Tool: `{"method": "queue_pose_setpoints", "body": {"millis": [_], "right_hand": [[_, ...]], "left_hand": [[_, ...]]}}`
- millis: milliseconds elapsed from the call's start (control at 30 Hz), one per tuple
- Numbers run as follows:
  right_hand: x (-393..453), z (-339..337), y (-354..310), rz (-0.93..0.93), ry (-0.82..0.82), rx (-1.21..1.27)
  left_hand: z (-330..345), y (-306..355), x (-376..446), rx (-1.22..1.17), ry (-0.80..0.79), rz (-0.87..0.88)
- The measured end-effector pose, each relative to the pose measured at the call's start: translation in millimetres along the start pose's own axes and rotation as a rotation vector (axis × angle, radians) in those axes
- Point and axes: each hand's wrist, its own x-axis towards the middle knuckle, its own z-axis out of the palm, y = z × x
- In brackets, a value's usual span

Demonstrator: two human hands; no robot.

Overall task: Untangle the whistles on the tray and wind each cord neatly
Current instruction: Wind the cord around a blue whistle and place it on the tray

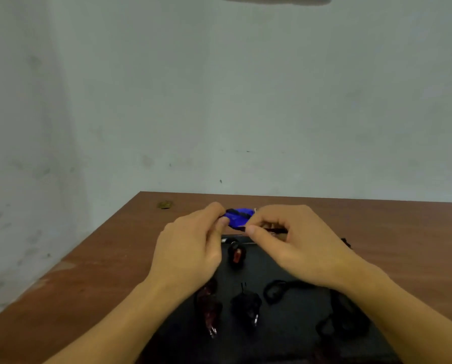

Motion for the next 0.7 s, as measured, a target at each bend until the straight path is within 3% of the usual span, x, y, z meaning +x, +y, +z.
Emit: {"method": "queue_pose_setpoints", "body": {"millis": [167, 400, 500, 700], "right_hand": [[6, -21, -2, 0.053, -0.003, 0.025], [13, -10, 19, 0.202, -0.032, 0.511], [9, 7, 31, 0.278, -0.110, 0.732], [1, 20, 35, 0.365, -0.113, 0.959]], "left_hand": [[-3, 7, -2, 0.161, -0.157, 0.137], [-1, 7, -5, -0.045, -0.130, 0.250], [1, 7, -10, -0.176, -0.160, 0.218], [7, 10, -14, -0.396, -0.169, 0.081]]}}
